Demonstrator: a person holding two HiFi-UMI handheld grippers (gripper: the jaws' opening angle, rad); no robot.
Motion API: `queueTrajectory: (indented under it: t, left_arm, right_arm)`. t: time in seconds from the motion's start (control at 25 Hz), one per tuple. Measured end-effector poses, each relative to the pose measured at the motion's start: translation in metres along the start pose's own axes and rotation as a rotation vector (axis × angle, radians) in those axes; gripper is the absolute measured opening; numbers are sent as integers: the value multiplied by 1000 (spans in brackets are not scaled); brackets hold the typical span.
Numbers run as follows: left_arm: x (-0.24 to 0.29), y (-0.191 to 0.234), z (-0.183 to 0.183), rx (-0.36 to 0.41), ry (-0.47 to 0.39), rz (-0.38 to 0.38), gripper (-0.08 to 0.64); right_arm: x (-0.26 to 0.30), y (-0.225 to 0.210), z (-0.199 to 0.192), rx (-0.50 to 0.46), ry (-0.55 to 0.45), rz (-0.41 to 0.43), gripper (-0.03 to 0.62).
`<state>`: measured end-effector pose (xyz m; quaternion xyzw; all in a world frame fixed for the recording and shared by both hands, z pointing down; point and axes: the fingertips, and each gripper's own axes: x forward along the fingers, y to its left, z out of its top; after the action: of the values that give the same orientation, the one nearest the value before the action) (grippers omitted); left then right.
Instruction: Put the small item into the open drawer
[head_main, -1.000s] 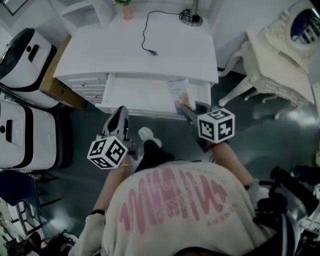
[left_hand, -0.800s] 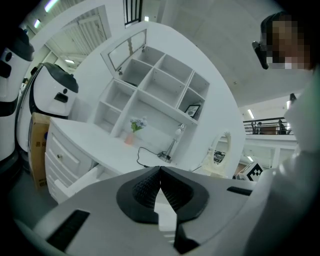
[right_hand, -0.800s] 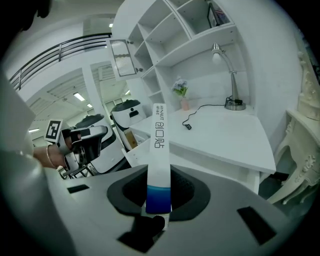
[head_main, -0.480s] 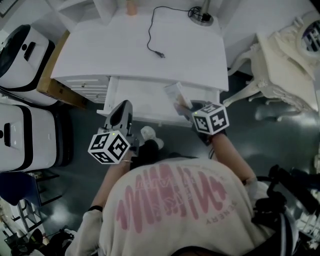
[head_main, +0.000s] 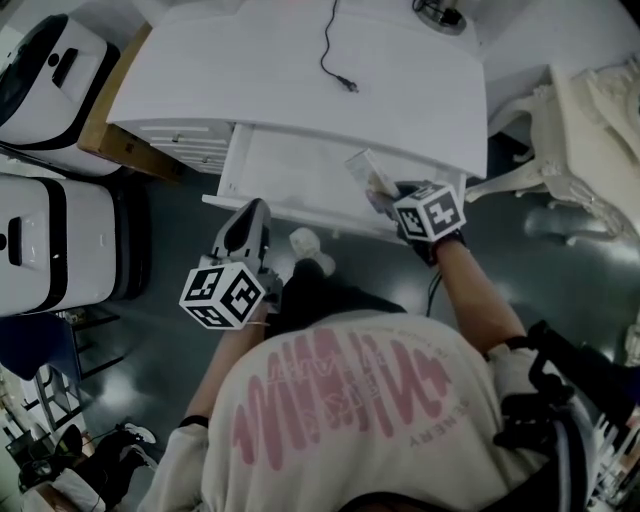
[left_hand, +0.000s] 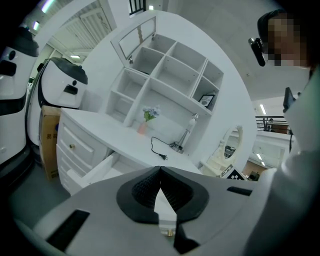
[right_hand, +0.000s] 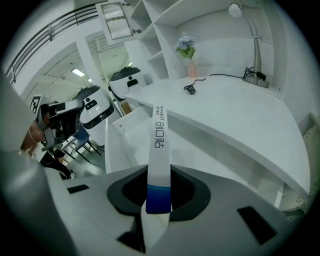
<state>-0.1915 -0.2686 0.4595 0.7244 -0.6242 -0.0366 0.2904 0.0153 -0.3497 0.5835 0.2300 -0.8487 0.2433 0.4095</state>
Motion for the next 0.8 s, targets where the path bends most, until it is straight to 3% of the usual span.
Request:
queueTrajectory:
  t: [0.44, 0.8]
  left_arm:
    - [-6, 18, -21, -14, 68, 43, 29]
    - [4, 23, -18, 8, 93, 38, 29]
  right_arm:
    - [46, -3, -34, -65, 202, 106, 91]
    - [62, 12, -41, -64, 292, 233, 91]
